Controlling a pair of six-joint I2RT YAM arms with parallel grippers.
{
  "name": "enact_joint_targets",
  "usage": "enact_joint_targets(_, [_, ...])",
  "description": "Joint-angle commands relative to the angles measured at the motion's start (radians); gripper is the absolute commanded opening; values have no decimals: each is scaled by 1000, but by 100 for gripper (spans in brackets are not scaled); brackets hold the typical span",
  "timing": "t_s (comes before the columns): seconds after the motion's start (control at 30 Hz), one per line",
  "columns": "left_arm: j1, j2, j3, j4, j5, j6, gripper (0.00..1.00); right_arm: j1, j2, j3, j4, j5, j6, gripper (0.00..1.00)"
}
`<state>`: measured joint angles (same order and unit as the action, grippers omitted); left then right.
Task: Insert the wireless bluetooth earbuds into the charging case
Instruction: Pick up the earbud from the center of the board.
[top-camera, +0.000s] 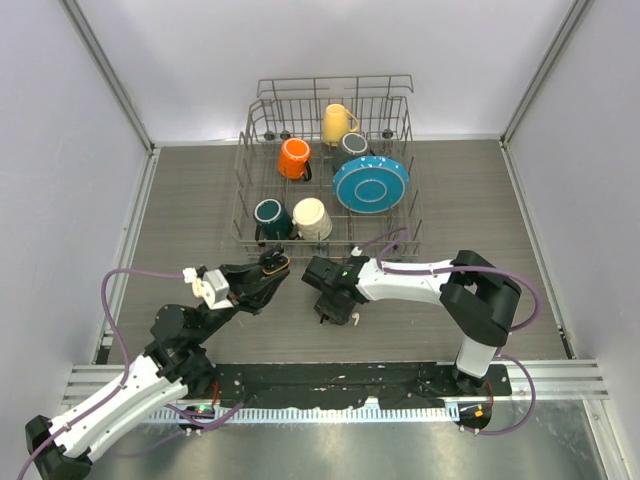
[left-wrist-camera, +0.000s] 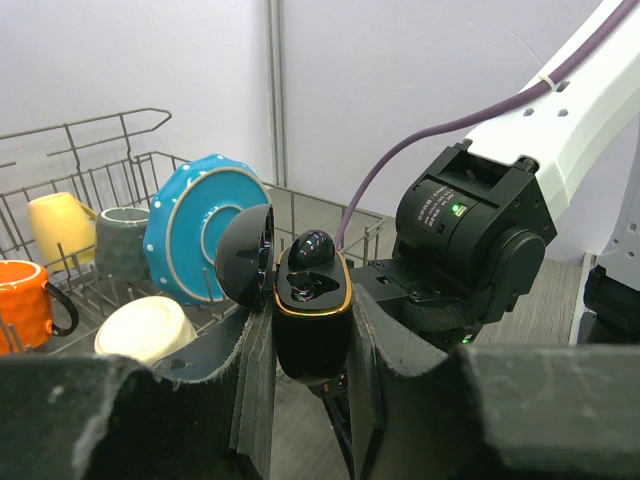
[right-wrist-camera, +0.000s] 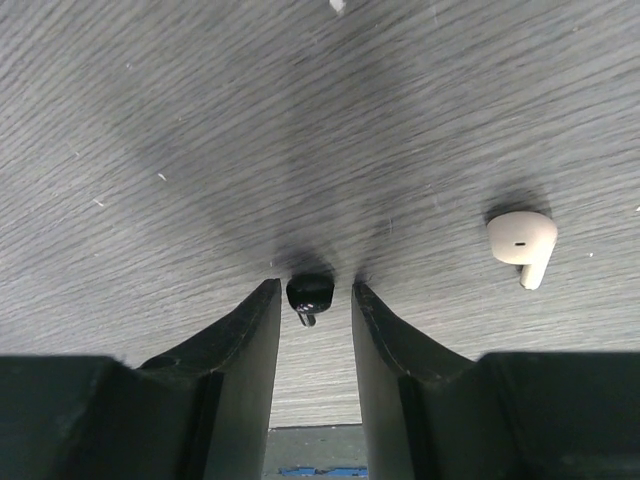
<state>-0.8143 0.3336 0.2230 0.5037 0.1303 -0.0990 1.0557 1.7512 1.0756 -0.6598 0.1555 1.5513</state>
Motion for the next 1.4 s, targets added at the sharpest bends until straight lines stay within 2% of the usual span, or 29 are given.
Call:
enact_joint_targets(0.0, [-3, -5, 1, 32, -20, 13, 0, -20, 18, 27, 0, 18, 12, 40])
enact_joint_targets(0.77, [-2, -4, -4, 36, -20, 10, 0, -31, 53, 18, 0, 24, 29, 36])
enact_joint_targets(0.9, [-3, -4, -4, 36, -20, 10, 0, -31, 56, 17, 6, 19, 29, 28])
enact_joint_targets(1.13, [-3, -7, -7, 35, -20, 7, 0, -33, 51, 7, 6, 21, 29, 26])
enact_joint_targets(1.2, [-3, -7, -7, 35, -21, 7, 0, -31, 50, 4, 5, 19, 29, 20])
enact_joint_targets(1.27, [-2, -5, -5, 35, -21, 8, 0, -31, 44, 3, 6, 24, 26, 19])
enact_joint_targets(1.37, [-2, -1, -2, 36, -20, 7, 0, -31, 22, -6, 20, 49, -11, 9])
